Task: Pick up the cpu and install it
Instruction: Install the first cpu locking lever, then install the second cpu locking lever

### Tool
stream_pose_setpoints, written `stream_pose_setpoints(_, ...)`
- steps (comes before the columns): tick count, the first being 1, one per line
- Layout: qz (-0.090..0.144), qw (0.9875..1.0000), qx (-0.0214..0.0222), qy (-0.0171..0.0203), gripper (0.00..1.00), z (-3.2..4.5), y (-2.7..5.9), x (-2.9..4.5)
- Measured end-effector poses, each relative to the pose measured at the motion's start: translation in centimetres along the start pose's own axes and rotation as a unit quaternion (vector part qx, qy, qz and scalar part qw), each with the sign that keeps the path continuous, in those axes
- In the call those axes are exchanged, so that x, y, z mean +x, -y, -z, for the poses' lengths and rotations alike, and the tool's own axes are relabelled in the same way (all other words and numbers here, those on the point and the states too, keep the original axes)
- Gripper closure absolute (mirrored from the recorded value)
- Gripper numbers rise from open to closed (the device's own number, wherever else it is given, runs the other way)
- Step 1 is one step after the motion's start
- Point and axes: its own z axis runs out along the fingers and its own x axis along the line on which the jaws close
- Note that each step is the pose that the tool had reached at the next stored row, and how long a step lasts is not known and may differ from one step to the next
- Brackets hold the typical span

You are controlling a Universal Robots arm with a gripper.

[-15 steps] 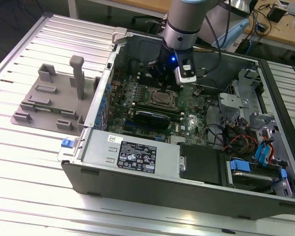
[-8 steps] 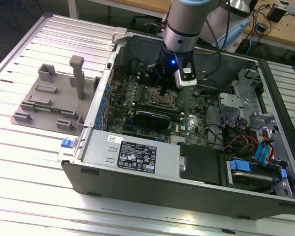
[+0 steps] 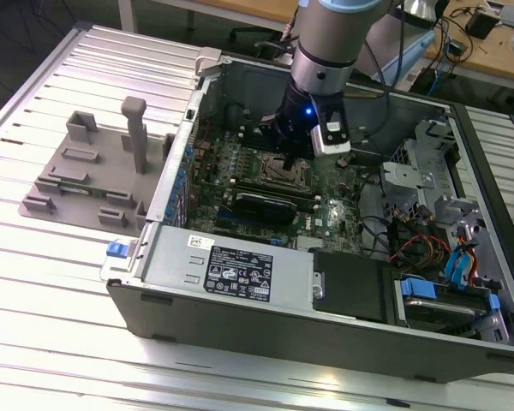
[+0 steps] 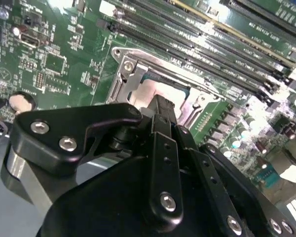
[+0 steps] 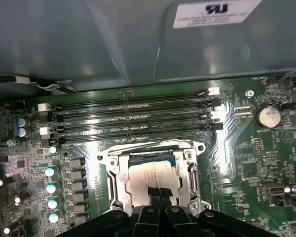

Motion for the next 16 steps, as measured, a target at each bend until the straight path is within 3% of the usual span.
stream_pose_setpoints(3,0.000,1.0000,0.0000,0.0000,0.89,1.58,-0.05,-0.02)
stream_pose_setpoints(5,0.000,1.0000,0.0000,0.0000,0.89,2.04,-0.07,-0.03)
stream_pose_setpoints(16,0.000,1.0000,0.0000,0.0000,0.89,2.16,-0.07,-0.03)
